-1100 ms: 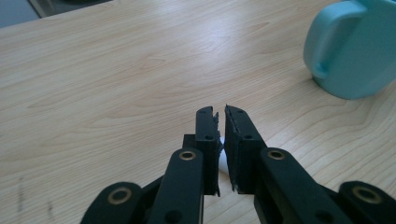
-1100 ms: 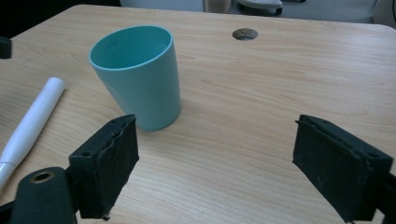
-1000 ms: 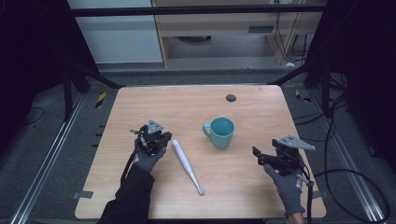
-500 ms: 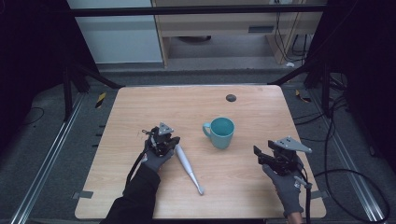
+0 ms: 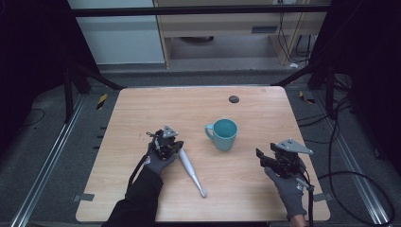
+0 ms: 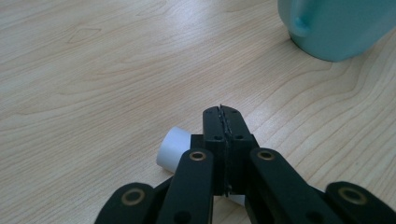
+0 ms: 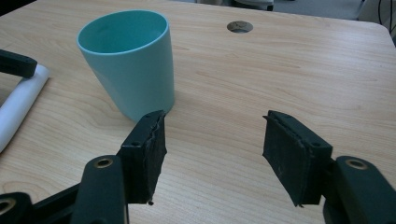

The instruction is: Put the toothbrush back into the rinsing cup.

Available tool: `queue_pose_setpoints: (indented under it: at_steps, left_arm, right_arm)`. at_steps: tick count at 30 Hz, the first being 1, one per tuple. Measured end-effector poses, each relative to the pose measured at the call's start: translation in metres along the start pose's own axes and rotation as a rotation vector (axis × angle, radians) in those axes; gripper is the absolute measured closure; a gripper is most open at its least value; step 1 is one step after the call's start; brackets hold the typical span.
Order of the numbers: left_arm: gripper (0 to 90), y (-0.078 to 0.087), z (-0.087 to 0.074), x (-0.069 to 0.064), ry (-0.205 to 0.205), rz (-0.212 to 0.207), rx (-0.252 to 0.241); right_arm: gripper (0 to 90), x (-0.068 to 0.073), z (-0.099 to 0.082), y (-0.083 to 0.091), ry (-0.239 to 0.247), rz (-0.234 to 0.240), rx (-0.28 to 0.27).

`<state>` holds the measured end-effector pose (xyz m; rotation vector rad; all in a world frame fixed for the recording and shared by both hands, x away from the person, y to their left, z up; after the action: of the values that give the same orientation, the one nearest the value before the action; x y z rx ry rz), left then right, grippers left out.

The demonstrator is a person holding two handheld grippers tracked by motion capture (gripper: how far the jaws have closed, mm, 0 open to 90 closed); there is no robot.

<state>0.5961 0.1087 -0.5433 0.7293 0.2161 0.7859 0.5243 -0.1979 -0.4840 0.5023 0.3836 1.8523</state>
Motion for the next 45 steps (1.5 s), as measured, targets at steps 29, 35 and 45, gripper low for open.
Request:
queue_pose_setpoints:
  at_steps: [29,35,45]
  left_arm:
    - [89.3,0.014,-0.013,0.0,-0.028,-0.003,0.033]
    - [89.2,0.019,-0.015,0.006,-0.016,0.002,0.031]
    - [89.3,0.012,-0.018,0.015,0.002,0.015,0.039]
  right_arm:
    - [38.8,-0.002,-0.001,0.0,-0.001,-0.012,0.006]
    - [38.7,-0.004,-0.002,-0.001,0.008,-0.017,0.007]
    - [38.8,-0.003,-0.003,-0.002,0.012,-0.017,0.014]
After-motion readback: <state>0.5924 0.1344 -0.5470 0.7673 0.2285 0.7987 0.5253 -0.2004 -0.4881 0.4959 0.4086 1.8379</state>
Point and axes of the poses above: each handheld gripper's, and its own axes: y roughly backward along the jaws, z roughly out of its top, x roughly to its left, the point moved 10 cm from there along -y, roughly forward along the jaws, and after that the axes turned 7 degrees about -y, right-handed, at the moved point
